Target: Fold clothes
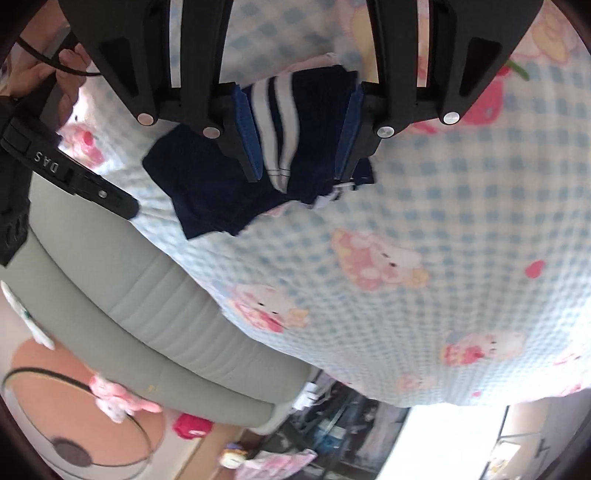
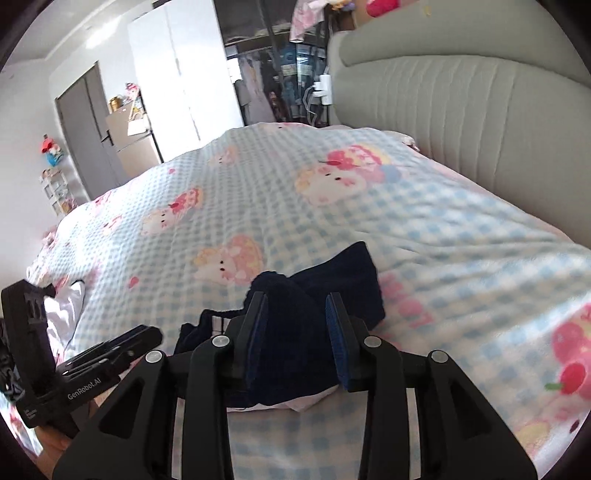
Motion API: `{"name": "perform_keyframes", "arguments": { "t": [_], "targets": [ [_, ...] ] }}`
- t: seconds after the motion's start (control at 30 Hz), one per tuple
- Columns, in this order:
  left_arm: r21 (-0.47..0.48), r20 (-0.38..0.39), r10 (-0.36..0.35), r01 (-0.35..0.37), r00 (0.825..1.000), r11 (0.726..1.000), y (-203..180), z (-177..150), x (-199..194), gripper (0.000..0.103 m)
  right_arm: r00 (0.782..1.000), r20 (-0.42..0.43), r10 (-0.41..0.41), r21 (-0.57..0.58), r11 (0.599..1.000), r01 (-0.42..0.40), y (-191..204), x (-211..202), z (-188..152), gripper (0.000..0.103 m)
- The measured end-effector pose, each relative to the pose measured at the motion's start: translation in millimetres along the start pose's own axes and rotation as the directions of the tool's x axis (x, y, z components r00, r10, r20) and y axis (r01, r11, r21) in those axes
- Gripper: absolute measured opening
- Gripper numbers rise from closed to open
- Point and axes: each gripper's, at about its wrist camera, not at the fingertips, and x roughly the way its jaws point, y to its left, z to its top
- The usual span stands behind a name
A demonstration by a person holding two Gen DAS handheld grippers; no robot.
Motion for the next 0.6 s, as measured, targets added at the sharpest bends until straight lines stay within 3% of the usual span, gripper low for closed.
{"name": "perform_keyframes", "arguments": {
  "t": [0.1,0.2,0.27,0.37,0.43,0.5,0.57,0.6],
  "targets": [
    [0.038,-0.109,0.001,0.004,0.994,0.999,-8.1,-5.8,30.5,0.043,0.985,-0.165,0.052,-0.037,0.998,-0.059,16.4,43.9,-9.7,0.032],
    [-0.028,-0.2,0.021,-0.027,0.98,0.999,5.8,-16.2,58.8,0.041,0.975,-0.22,0.001,-0.034,0.999,-0.009,4.5,71.4,-31.7,0.03],
    [-0.058,-0.211,0.017,-0.03,0.977,0.998,13.6,-24.7,61.0,0.033,0.972,-0.234,0.026,0.043,0.999,-0.016,-13.4,76.4,-40.2,0.029],
    [-0.047,-0.222,0.027,-0.038,0.975,0.998,12.1,-27.4,61.2,0.032,0.969,-0.245,0.037,0.076,0.997,-0.019,-20.0,78.2,-42.7,0.03],
    [-0.029,-0.227,0.04,-0.048,0.973,0.998,6.2,-26.0,57.1,0.032,0.97,-0.242,0.004,0.042,0.999,0.006,-12.0,70.5,-41.0,0.03],
    [-0.034,-0.215,0.033,-0.041,0.976,0.999,5.7,-18.5,41.0,0.033,0.973,-0.232,-0.018,0.016,1.0,0.023,-1.8,58.5,-35.8,0.032],
    [-0.026,-0.172,0.03,-0.035,0.985,0.999,6.3,-8.8,17.0,0.041,0.981,-0.193,-0.017,0.006,1.0,0.018,6.0,38.9,-31.6,0.034],
    [-0.016,-0.15,0.046,-0.049,0.988,0.999,8.2,-4.7,4.7,0.044,0.984,-0.178,-0.013,0.001,1.0,0.013,11.0,29.6,-29.9,0.041]
  ]
}}
